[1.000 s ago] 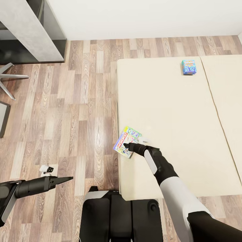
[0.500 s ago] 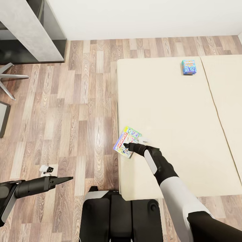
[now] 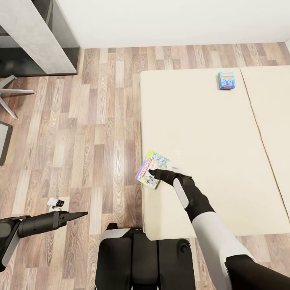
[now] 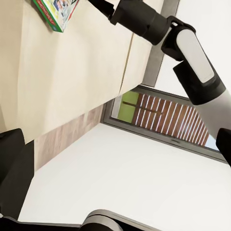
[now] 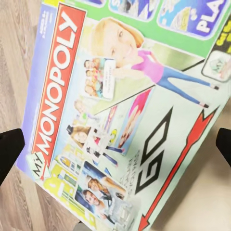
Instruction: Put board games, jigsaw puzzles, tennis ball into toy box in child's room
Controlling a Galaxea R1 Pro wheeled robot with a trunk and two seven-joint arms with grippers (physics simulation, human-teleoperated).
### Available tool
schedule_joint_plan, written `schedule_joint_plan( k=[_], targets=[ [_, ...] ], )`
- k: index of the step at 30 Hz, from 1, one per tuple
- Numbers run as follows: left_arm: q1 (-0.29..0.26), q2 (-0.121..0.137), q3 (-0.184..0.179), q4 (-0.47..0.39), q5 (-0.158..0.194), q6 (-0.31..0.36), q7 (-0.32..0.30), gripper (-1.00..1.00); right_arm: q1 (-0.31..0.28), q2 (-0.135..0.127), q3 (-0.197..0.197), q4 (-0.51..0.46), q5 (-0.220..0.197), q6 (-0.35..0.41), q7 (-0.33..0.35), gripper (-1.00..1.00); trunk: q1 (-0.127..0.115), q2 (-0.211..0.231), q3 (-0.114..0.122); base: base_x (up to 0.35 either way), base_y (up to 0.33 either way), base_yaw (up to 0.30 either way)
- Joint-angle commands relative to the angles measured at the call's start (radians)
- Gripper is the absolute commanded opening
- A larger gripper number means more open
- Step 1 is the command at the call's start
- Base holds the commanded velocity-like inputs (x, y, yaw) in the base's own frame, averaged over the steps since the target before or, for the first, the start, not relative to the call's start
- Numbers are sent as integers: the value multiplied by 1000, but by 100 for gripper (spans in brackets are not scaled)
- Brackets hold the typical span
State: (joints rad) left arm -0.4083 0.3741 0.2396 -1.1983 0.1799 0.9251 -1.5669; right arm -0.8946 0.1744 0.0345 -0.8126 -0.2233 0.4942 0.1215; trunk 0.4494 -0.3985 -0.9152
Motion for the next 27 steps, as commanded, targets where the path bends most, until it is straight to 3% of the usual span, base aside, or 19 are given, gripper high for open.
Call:
schedule_joint_plan(
  k=[1, 15, 27],
  targets=[
    [0, 0, 0, 0, 0, 11, -4, 100, 1, 0, -1, -3, -1, 5, 1, 100, 1, -2, -1, 0, 0, 0],
    [0, 2, 1, 0, 0, 11, -4, 100, 23, -5, -3, -56, -11, 14, 3, 100, 1, -2, -1, 0, 0, 0],
    [0, 2, 1, 0, 0, 11, -4, 100, 57, -10, -5, -81, -16, 17, 8, 100, 1, -2, 15, 0, 0, 0]
  ],
)
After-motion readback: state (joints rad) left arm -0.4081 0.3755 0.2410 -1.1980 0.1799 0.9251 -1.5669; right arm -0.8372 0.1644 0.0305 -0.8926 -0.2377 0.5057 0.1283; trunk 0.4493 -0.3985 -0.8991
